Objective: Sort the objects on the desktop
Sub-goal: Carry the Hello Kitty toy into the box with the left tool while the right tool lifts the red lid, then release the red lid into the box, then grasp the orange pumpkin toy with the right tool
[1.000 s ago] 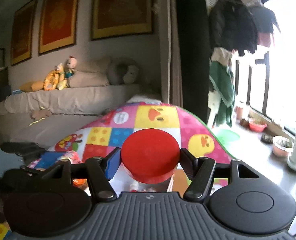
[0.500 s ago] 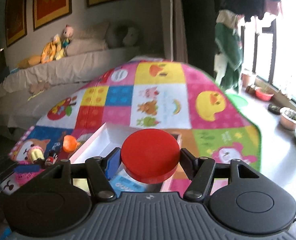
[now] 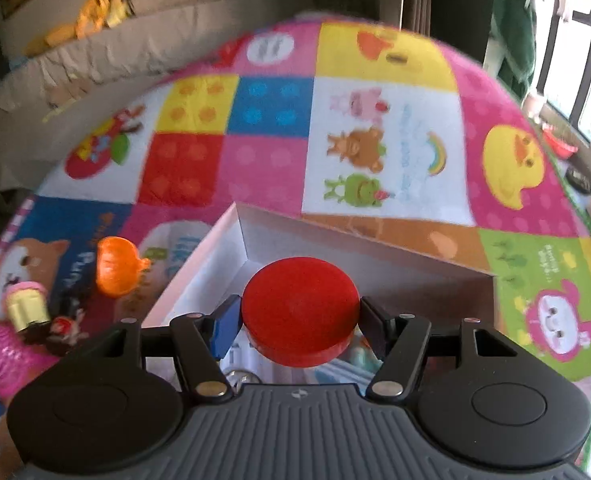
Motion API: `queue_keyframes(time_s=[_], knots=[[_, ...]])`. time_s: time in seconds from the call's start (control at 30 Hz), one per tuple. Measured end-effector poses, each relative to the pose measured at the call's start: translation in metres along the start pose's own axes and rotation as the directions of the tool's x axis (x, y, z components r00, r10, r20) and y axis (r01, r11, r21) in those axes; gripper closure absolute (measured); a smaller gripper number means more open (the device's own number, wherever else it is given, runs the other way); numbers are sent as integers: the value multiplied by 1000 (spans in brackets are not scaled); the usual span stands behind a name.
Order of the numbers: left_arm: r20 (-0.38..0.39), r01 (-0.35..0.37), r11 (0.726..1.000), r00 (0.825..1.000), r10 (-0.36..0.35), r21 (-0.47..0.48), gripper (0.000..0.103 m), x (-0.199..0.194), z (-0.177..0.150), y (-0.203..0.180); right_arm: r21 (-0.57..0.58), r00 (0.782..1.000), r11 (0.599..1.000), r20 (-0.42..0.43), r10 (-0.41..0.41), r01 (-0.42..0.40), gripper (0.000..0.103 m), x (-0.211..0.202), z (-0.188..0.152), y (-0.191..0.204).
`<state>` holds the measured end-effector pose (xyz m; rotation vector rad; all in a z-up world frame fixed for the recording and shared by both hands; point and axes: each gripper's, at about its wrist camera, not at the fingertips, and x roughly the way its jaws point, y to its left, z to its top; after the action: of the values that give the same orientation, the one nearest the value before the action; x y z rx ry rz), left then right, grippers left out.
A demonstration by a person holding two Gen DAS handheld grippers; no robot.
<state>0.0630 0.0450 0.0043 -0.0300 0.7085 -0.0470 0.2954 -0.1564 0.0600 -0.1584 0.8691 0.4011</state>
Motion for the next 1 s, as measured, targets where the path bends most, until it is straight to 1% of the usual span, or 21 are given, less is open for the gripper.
queue_keyframes(time_s=[0.03, 0.1, 0.2, 0.27, 0.33, 0.4, 0.5, 0.53, 0.57, 0.63, 0.7, 0.77, 0.83, 0.9, 0.93, 0.97, 1.0], knots=[[-1, 2, 1000, 1000, -2, -27, 2, -1, 0, 5, 7, 1000, 1000, -29, -4, 5, 33, 9, 1, 1], [12, 12, 998, 1000, -12, -56, 1, -3, 0, 11, 17, 999, 1000, -52, -14, 15, 31, 13, 0, 1], [27, 17, 997, 1000, -15, -79, 1, -4, -3, 14, 13, 1000, 1000, 6, -25, 24, 30, -5, 3, 4], [31, 13, 997, 999, -10, -82, 1, -3, -2, 12, 26, 998, 1000, 61, 11, -13, 29, -28, 8, 10], [30, 8, 997, 1000, -6, -78, 0, -3, -3, 11, 18, 994, 998, 90, 65, -66, 29, -43, 16, 23], [30, 9, 997, 1000, -7, -76, 0, -3, -3, 10, 0, 988, 991, 76, 133, -133, 30, -46, 27, 45], [38, 21, 996, 999, -17, -90, 0, -4, -3, 13, -27, 978, 978, 12, 207, -206, 42, -27, 42, 80], [41, 25, 995, 999, -21, -95, 0, -4, -4, 14, -27, 977, 977, -14, 211, -211, 42, -14, 47, 93], [44, 28, 995, 999, -23, -100, 0, -5, -4, 15, -26, 978, 978, -35, 207, -208, 43, -3, 50, 103], [51, 33, 994, 998, -27, -108, 0, -5, -5, 16, -47, 980, 981, -82, 184, -188, 57, 24, 55, 126], [57, 40, 992, 998, -34, -120, 0, -6, -5, 18, -72, 985, 987, -109, 134, -142, 62, 47, 56, 142], [63, 51, 989, 997, -43, -137, 0, -6, -5, 21, -76, 985, 990, -135, 104, -115, 69, 62, 54, 148], [67, 59, 987, 997, -49, -147, 0, -6, -5, 23, -69, 982, 991, -158, 104, -116, 82, 73, 51, 150], [67, 59, 988, 996, -50, -145, 0, -6, -5, 23, -60, 976, 989, -182, 121, -133, 85, 77, 48, 151], [67, 58, 988, 997, -49, -140, 0, -6, -5, 22, -71, 976, 988, -178, 125, -140, 87, 75, 46, 153], [65, 59, 989, 997, -50, -135, 0, -6, -5, 22, -79, 972, 985, -188, 139, -156, 88, 74, 45, 154], [63, 61, 990, 997, -53, -131, 0, -6, -5, 21, -74, 964, 979, -206, 169, -187, 91, 70, 42, 154]])
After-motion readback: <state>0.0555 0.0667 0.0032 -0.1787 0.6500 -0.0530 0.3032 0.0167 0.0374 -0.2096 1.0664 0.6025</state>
